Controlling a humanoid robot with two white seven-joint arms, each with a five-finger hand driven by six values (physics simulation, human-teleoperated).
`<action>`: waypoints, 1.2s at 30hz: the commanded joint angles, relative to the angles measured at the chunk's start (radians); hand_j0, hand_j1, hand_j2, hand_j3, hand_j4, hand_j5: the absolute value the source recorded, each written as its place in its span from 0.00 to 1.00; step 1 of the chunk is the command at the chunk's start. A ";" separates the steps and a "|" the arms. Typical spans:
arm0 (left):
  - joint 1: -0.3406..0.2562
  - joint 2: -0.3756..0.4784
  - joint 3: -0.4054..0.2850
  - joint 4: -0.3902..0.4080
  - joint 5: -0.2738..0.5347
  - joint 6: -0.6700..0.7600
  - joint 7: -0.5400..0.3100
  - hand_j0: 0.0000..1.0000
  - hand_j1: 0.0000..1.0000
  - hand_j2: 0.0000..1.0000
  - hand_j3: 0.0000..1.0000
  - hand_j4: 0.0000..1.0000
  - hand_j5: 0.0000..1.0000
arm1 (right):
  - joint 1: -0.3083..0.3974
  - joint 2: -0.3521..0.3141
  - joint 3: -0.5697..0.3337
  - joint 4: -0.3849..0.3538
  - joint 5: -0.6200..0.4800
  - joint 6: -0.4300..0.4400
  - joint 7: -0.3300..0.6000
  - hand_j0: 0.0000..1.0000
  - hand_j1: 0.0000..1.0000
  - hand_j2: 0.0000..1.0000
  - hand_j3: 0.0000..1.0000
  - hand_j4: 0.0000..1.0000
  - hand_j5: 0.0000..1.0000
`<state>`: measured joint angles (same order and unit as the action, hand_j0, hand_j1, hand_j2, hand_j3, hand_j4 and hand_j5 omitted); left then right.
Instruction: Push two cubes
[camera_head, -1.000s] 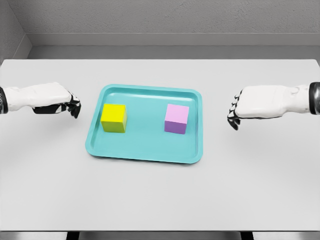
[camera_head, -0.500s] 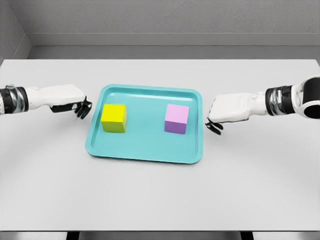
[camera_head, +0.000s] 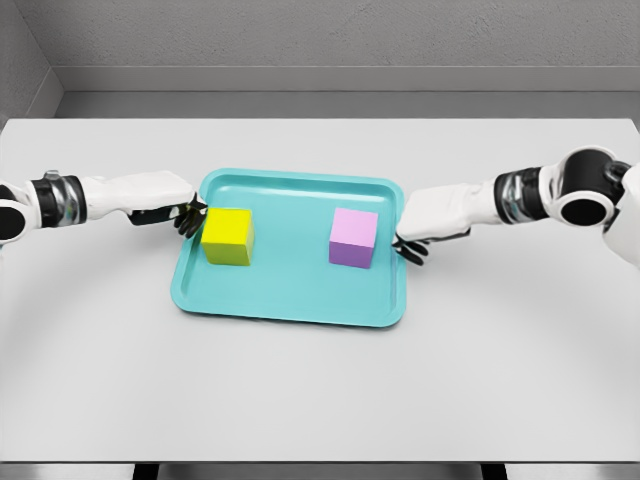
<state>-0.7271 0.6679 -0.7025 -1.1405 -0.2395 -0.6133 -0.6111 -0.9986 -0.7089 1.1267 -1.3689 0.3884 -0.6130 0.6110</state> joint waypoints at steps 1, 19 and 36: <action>0.000 -0.007 0.000 0.001 0.005 0.002 0.000 0.12 0.12 0.12 0.12 0.12 0.12 | -0.003 0.019 0.005 0.008 0.004 0.002 0.000 0.22 0.22 0.22 0.22 0.22 0.22; -0.015 -0.083 -0.017 0.051 0.009 0.002 0.000 0.12 0.12 0.12 0.12 0.12 0.12 | -0.026 0.127 0.042 0.122 0.033 0.002 0.000 0.23 0.23 0.23 0.23 0.23 0.23; 0.008 0.065 -0.060 -0.050 0.101 0.002 0.000 0.20 0.20 0.20 0.20 0.20 0.20 | -0.055 0.144 0.028 0.226 0.066 0.002 0.000 0.26 0.26 0.26 0.26 0.26 0.26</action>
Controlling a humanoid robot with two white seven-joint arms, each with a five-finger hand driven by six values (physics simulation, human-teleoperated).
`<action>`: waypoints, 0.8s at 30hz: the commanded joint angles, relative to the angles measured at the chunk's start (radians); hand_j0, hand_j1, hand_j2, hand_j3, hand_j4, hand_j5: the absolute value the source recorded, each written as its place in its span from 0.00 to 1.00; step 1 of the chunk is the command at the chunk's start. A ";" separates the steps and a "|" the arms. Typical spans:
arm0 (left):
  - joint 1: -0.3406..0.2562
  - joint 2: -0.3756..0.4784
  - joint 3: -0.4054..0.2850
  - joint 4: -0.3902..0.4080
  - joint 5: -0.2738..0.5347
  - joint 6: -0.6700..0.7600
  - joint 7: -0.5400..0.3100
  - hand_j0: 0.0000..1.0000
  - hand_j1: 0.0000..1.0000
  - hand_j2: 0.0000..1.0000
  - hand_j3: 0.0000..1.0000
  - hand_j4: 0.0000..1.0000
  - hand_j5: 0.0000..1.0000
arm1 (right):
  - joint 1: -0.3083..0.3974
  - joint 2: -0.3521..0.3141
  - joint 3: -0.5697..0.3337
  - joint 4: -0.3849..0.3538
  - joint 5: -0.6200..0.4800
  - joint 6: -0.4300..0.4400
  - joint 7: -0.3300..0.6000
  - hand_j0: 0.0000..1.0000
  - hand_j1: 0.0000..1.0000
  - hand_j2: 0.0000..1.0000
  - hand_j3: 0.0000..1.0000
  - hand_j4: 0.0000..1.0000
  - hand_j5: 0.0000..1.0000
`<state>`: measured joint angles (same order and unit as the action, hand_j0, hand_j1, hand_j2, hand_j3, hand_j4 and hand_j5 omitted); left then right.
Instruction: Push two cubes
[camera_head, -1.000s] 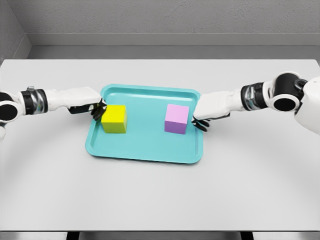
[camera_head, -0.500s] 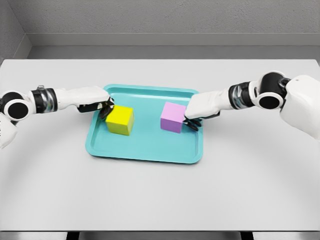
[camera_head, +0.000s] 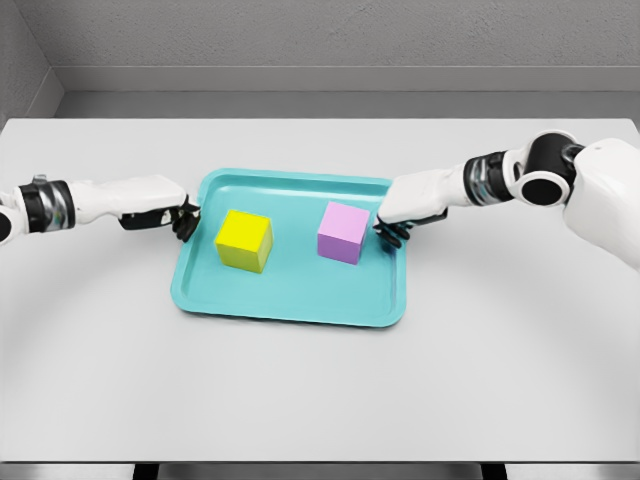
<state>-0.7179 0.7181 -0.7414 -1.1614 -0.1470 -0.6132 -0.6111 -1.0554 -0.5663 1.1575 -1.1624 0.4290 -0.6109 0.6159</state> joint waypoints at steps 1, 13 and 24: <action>0.000 0.014 -0.029 -0.032 0.011 0.002 0.000 0.20 0.20 0.20 0.20 0.20 0.20 | 0.000 0.003 -0.002 0.021 0.027 0.000 -0.005 0.26 0.26 0.26 0.26 0.26 0.26; 0.002 -0.023 -0.102 -0.035 0.007 0.002 0.000 0.20 0.20 0.20 0.20 0.20 0.20 | -0.014 0.062 0.007 0.021 0.025 0.000 -0.005 0.26 0.26 0.26 0.26 0.26 0.26; -0.009 -0.037 -0.107 -0.021 0.003 0.002 0.000 0.20 0.20 0.20 0.20 0.20 0.20 | -0.035 0.132 0.007 0.053 0.050 0.000 -0.005 0.26 0.26 0.26 0.26 0.26 0.26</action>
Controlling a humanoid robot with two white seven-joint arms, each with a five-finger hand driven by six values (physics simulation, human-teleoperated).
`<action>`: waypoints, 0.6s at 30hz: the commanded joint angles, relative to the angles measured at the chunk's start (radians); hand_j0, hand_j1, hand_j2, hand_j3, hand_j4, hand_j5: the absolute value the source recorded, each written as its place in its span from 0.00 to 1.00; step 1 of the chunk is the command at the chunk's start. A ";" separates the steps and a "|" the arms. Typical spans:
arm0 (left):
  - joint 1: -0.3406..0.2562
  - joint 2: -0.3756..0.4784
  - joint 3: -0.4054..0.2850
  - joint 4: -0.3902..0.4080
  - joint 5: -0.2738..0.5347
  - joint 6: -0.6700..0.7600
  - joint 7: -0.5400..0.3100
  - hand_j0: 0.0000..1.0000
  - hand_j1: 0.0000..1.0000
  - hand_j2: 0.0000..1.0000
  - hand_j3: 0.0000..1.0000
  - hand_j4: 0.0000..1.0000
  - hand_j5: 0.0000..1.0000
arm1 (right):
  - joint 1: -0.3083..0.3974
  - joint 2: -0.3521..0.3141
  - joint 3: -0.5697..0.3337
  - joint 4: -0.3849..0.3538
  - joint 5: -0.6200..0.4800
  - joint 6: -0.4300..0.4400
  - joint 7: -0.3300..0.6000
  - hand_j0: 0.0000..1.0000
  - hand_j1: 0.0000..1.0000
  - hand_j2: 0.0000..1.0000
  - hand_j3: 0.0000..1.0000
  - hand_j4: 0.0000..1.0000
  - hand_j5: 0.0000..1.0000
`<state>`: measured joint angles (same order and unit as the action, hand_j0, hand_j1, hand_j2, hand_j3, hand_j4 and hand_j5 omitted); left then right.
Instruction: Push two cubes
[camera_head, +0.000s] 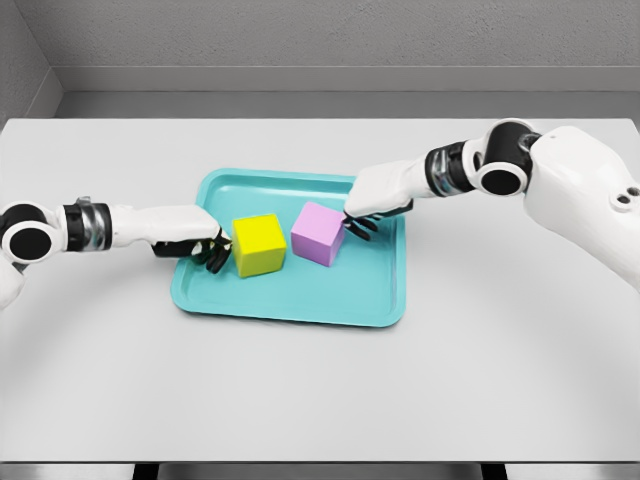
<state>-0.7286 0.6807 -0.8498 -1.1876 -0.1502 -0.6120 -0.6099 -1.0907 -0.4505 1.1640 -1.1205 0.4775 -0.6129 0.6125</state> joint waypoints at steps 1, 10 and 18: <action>0.000 0.002 0.003 0.016 0.006 0.001 -0.001 0.20 0.20 0.20 0.20 0.20 0.20 | 0.000 0.018 0.000 0.021 0.007 0.002 -0.002 0.26 0.26 0.26 0.26 0.26 0.26; -0.002 0.000 0.006 0.026 0.008 0.001 -0.001 0.20 0.20 0.20 0.20 0.20 0.20 | -0.009 0.015 -0.012 0.036 0.007 0.002 -0.002 0.31 0.31 0.31 0.31 0.31 0.31; -0.020 -0.020 0.006 0.023 0.006 0.001 -0.001 0.20 0.20 0.20 0.20 0.20 0.20 | 0.002 -0.112 -0.173 0.025 0.003 0.002 -0.002 0.41 0.41 0.41 0.41 0.41 0.41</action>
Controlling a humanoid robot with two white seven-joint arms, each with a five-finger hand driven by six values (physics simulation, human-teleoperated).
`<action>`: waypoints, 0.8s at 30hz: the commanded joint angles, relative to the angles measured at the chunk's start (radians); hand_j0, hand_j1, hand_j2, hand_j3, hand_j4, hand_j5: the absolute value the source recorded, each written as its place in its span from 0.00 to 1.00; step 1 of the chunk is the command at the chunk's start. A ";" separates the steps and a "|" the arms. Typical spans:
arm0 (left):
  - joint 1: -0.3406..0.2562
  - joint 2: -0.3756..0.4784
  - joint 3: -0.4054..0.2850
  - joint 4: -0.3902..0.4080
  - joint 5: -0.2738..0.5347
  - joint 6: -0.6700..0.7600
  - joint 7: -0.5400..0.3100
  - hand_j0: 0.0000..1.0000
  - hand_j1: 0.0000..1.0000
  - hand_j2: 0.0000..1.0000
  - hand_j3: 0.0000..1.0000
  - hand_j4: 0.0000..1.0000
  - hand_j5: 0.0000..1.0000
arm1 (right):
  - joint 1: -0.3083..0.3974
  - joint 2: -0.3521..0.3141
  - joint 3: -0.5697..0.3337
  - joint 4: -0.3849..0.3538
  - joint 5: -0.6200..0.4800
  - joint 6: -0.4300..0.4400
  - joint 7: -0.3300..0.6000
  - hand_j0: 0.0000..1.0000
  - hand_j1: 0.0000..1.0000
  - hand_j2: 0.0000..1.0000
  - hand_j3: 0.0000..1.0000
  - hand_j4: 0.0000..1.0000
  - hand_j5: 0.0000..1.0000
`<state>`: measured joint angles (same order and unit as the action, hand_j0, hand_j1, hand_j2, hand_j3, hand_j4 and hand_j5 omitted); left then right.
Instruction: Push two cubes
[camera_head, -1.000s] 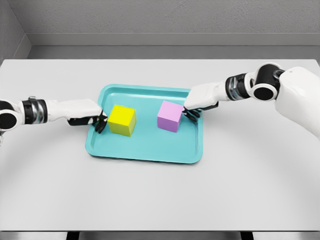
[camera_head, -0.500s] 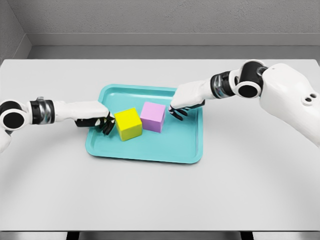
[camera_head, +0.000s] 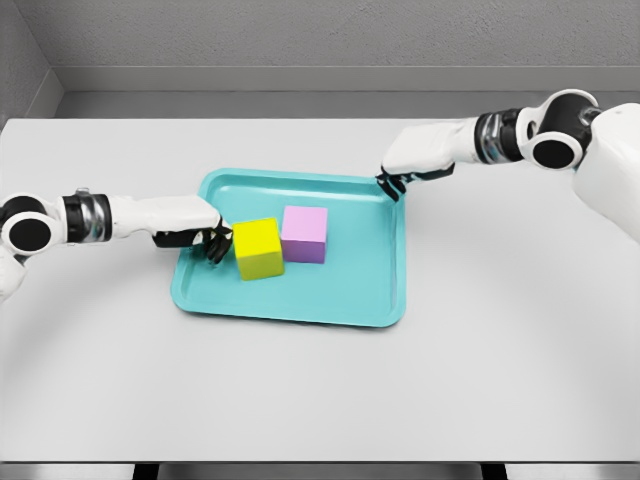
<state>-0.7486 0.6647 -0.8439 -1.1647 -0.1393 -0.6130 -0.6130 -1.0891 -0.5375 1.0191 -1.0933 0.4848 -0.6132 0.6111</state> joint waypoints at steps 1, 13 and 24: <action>-0.002 -0.004 0.002 0.002 -0.005 0.002 0.002 0.20 0.20 0.20 0.20 0.20 0.20 | 0.002 -0.026 -0.028 -0.002 -0.005 0.002 0.000 0.42 0.42 0.42 0.42 0.42 0.42; -0.025 -0.039 0.003 0.008 -0.005 0.002 0.002 0.20 0.20 0.20 0.20 0.20 0.20 | 0.006 -0.047 -0.019 -0.002 -0.003 0.002 0.000 0.47 0.47 0.47 0.47 0.47 0.47; 0.048 0.222 -0.047 -0.417 0.098 0.002 0.002 0.20 0.20 0.20 0.20 0.20 0.20 | 0.012 -0.076 -0.028 -0.002 -0.005 0.002 0.000 0.51 0.51 0.51 0.51 0.51 0.51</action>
<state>-0.7010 0.8429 -0.8649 -1.4613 -0.0634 -0.6135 -0.6111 -1.0769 -0.6108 0.9926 -1.0961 0.4841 -0.6133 0.6111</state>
